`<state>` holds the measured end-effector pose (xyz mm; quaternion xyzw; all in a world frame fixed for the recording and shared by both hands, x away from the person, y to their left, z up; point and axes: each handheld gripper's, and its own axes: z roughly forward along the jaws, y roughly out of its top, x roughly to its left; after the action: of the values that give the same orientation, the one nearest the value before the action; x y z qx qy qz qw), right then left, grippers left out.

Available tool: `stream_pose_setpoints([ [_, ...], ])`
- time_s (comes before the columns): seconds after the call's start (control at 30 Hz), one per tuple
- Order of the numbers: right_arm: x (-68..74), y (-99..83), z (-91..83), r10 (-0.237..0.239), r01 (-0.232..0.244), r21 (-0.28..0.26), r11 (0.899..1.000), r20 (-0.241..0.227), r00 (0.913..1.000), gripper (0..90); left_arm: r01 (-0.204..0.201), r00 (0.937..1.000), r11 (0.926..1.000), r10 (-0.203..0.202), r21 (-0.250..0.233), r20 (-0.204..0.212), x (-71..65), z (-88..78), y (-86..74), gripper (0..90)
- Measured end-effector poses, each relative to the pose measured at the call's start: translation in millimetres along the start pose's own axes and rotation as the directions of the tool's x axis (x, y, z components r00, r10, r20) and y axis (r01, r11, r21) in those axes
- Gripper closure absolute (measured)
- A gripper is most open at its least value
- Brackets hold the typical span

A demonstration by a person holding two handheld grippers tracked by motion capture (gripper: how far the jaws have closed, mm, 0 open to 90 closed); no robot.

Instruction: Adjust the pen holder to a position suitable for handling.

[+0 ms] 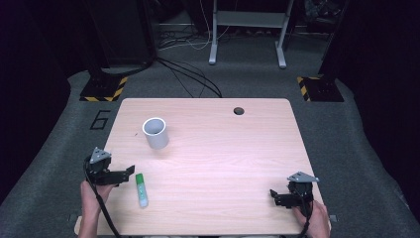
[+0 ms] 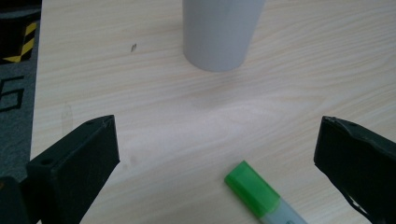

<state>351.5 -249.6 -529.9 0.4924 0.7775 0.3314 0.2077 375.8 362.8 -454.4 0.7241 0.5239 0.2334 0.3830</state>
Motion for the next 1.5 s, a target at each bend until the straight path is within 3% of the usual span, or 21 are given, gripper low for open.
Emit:
stream_pose_setpoints([
  [0.23, 0.0, 0.1, 0.0, 0.001, -0.001, 0.000, 1.000, 0.000, 1.0000, 0.0, -0.041, 0.9990, 0.9991, 0.041, 0.006, 0.017, -4.9, 8.1, 28.5, 0.2],
  [0.77, 0.2, 0.0, -0.1, 0.002, -0.002, 0.001, 1.000, 0.000, 1.0000, 0.0, -0.067, 0.9969, 0.9977, 0.067, 0.001, 0.042, -8.2, 40.2, 78.9, 0.1],
  [0.87, 0.1, 0.0, 0.0, 0.002, -0.002, 0.001, 1.000, 0.000, 1.0000, 0.0, -0.077, 0.9956, 0.9969, 0.076, 0.019, 0.055, -7.8, 48.0, 87.0, 0.1],
  [1.07, 0.1, 0.0, -0.1, 0.002, -0.002, 0.001, 1.000, 0.000, 1.0000, 0.0, -0.079, 0.9952, 0.9963, 0.077, 0.033, 0.060, -8.1, 64.7, 97.9, 0.1],
  [1.4, 0.1, 0.0, 0.0, 0.002, -0.002, 0.001, 1.000, 0.000, 1.0000, 0.0, -0.102, 0.9943, 0.9926, 0.100, 0.065, 0.036, -10.5, 97.9, 108.0, 0.1],
  [1.5, 0.1, 0.0, -0.1, 0.002, -0.002, 0.001, 1.000, 0.000, 1.0000, 0.0, -0.087, 0.9954, 0.9927, 0.084, 0.083, 0.047, -10.0, 105.9, 109.3, 0.1],
])
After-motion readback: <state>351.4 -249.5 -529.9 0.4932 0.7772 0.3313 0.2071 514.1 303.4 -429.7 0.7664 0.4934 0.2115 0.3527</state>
